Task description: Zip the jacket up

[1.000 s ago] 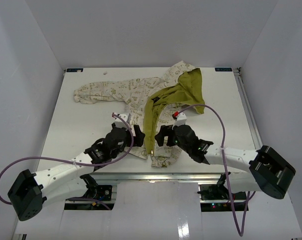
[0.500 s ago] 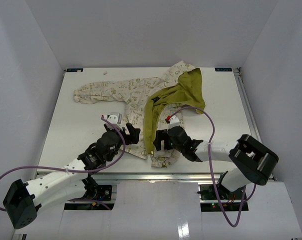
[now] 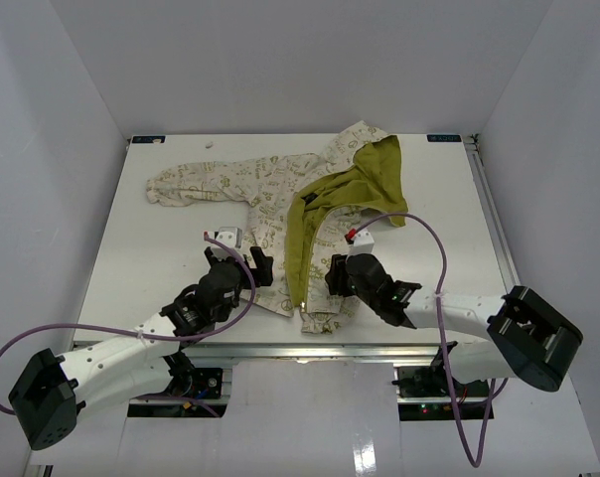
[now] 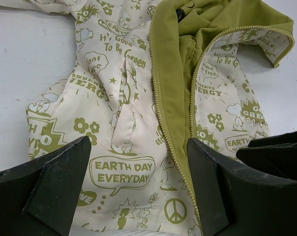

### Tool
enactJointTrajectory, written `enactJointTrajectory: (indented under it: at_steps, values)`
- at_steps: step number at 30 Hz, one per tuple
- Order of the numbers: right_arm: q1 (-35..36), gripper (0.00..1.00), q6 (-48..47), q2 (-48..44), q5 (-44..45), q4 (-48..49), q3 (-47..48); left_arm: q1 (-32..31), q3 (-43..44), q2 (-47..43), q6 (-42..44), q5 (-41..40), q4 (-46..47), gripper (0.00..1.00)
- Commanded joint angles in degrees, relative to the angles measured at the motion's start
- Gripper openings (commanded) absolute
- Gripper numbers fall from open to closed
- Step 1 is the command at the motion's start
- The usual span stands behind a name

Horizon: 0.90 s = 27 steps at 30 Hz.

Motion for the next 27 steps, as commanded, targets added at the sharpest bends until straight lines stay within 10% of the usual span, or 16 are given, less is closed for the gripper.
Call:
enactJointTrajectory:
  at_steps: [1, 18, 27]
  values:
    - [0.1, 0.55, 0.9, -3.9, -0.5, 2.1, -2.1, -0.1, 0.3, -0.8, -0.2, -0.7, 0.5, 0.89]
    - [10.1, 0.71, 6.8, 7.2, 4.2, -5.7, 6.8, -0.1, 0.7, 0.6, 0.3, -3.1, 0.3, 0.89]
    - [10.2, 0.51, 7.8, 10.0, 6.2, -2.7, 3.5, -0.1, 0.7, -0.3, 0.2, -2.8, 0.0, 0.89]
